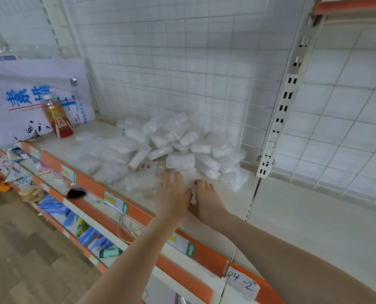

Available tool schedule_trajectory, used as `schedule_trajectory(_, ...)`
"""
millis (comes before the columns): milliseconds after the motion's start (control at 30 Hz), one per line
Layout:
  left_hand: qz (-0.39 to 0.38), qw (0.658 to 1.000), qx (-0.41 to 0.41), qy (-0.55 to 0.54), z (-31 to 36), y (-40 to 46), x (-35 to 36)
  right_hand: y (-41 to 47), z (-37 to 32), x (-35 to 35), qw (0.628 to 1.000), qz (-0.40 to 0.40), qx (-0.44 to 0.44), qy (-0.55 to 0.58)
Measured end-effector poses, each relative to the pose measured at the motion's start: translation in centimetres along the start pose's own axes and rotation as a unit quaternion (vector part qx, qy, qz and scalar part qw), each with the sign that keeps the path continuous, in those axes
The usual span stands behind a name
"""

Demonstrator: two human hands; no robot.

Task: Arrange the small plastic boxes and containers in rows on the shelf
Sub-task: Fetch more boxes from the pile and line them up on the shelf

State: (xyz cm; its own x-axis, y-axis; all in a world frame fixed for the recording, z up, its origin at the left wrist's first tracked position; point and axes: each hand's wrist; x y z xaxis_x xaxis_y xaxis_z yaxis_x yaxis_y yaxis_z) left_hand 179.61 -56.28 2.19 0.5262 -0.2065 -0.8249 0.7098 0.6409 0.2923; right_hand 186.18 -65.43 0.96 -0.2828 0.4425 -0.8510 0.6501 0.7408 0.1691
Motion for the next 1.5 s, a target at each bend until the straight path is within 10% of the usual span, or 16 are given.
schedule_trajectory(633,-0.028,0.977,0.084,-0.192,10.8,-7.5,4.1,-15.6,11.7,-10.5,0.956,0.192,0.139,0.173)
schedule_trajectory(1500,-0.156,0.810,0.383,-0.416,38.4,-27.1,13.9,-47.8,26.4,-26.2,0.872,0.338,0.345,0.078)
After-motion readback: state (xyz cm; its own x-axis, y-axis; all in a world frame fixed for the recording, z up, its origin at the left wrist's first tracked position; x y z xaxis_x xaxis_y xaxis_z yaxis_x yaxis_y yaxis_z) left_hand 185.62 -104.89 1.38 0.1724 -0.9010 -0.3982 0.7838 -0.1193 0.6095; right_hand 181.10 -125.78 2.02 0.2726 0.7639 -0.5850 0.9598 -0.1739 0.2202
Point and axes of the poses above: each hand's wrist, its own y-axis towards the middle knuckle, its own x-axis out of the palm, z = x × y, and after that the axes turned 2 degrees about z, right-handed
